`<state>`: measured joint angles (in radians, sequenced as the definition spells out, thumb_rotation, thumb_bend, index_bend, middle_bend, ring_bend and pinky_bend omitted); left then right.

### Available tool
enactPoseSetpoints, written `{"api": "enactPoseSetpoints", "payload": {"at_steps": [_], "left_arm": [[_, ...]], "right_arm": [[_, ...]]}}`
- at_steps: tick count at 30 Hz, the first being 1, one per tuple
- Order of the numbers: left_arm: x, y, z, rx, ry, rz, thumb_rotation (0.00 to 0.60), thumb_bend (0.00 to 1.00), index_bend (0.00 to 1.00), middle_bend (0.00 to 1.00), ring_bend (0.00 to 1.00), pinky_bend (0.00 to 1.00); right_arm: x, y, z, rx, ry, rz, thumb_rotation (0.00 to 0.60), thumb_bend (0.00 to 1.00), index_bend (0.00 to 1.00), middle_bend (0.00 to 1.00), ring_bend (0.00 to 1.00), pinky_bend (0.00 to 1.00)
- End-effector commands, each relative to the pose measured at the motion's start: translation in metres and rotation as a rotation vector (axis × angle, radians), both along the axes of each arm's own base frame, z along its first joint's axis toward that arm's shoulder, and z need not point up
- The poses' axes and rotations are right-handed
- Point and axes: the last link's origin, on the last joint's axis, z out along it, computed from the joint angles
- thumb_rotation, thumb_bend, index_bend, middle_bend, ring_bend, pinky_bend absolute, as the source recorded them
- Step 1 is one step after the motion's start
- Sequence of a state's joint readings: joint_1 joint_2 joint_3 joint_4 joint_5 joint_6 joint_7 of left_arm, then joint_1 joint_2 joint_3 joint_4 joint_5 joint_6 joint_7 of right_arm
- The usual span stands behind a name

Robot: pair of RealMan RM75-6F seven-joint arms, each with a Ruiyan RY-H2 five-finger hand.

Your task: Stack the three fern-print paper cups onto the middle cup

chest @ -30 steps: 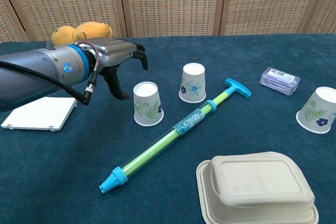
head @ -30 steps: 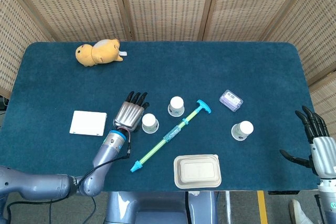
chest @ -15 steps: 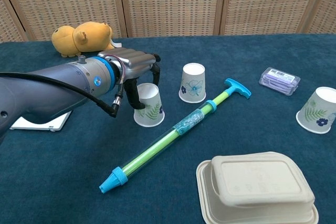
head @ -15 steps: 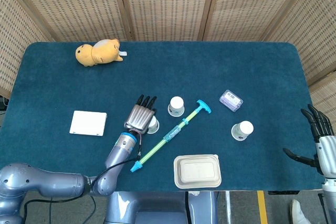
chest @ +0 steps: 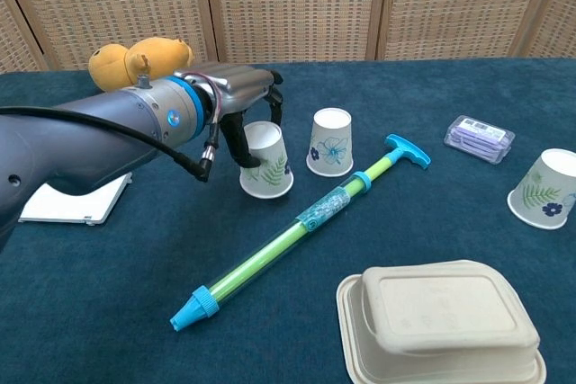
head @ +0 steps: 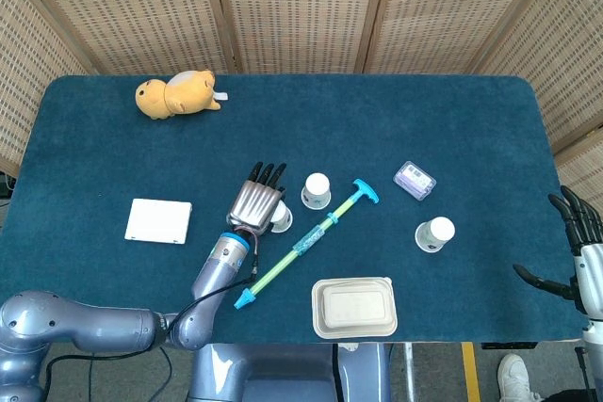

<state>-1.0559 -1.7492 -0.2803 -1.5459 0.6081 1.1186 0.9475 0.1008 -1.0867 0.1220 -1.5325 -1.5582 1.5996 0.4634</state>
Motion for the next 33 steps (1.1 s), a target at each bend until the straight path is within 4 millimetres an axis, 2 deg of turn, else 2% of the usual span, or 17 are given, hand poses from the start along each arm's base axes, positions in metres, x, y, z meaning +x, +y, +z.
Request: {"api": "enactPoseSetpoints", "payload": {"at_steps": [1, 6, 11, 17, 24, 33], "left_arm": [[0.017, 0.005, 0.016, 0.023, -0.043, -0.016, 0.600, 0.29, 0.46, 0.00, 0.00, 0.03], [0.047, 0.009, 0.033, 0.049, -0.084, -0.053, 0.600, 0.29, 0.46, 0.00, 0.00, 0.03], [0.078, 0.010, 0.042, 0.063, -0.116, -0.107, 0.600, 0.29, 0.46, 0.00, 0.00, 0.03], [0.108, 0.015, 0.035, 0.072, -0.115, -0.148, 0.600, 0.29, 0.46, 0.00, 0.00, 0.03], [0.122, 0.023, 0.016, 0.060, -0.093, -0.142, 0.600, 0.29, 0.44, 0.00, 0.00, 0.03], [0.125, 0.031, 0.007, 0.072, -0.063, -0.132, 0.600, 0.29, 0.44, 0.00, 0.00, 0.03]], "right_arm": [[-0.001, -0.001, 0.000, 0.002, -0.002, -0.005, 0.600, 0.18, 0.07, 0.00, 0.00, 0.00], [-0.004, -0.003, 0.001, 0.004, -0.014, -0.014, 0.600, 0.18, 0.07, 0.00, 0.00, 0.00], [-0.008, -0.005, 0.001, 0.013, -0.032, -0.028, 0.600, 0.18, 0.07, 0.00, 0.00, 0.00], [-0.014, -0.009, 0.002, 0.024, -0.054, -0.041, 0.600, 0.18, 0.07, 0.00, 0.00, 0.00], [-0.022, -0.012, 0.004, 0.027, -0.077, -0.066, 0.600, 0.18, 0.07, 0.00, 0.00, 0.00], [-0.029, -0.012, 0.007, 0.017, -0.089, -0.084, 0.600, 0.18, 0.07, 0.00, 0.00, 0.00]]}}
